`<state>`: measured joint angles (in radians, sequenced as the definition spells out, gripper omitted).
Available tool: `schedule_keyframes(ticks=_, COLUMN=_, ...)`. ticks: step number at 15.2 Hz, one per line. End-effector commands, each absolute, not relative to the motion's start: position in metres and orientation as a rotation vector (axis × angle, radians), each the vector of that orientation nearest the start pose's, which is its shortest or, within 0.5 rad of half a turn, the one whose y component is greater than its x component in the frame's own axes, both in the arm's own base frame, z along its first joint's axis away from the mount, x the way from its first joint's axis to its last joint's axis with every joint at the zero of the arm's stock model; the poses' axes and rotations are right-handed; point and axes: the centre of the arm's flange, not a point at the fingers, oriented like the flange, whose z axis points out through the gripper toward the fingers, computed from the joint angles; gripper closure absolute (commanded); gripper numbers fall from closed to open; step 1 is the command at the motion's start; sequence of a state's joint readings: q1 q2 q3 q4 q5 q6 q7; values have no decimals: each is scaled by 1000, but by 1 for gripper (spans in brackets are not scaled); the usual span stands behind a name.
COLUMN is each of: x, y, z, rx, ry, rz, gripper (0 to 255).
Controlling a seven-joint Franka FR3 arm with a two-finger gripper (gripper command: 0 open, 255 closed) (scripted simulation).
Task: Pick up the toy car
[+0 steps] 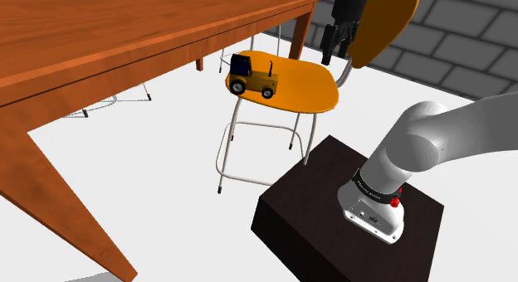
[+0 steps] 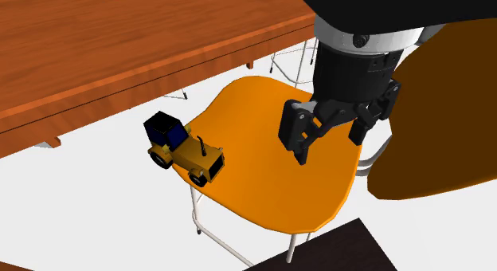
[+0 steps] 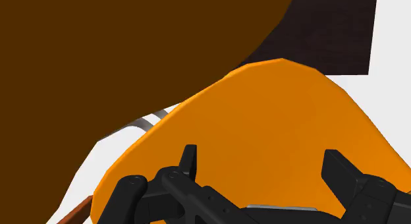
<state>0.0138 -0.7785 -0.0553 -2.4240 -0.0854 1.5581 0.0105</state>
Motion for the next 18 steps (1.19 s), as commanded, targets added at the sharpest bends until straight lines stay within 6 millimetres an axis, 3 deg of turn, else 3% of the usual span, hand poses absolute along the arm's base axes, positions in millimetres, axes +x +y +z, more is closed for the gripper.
schedule_keyframes(ticks=1, x=304, y=-26, z=555, rx=-3184, ry=50, rz=141, gripper=0)
schedule_keyframes(ticks=16, x=407, y=143, z=567, rx=-3153, ry=-12, rz=207, gripper=0)
schedule_keyframes(ticks=18, x=407, y=143, z=562, rx=-3152, ry=-12, rz=207, gripper=0)
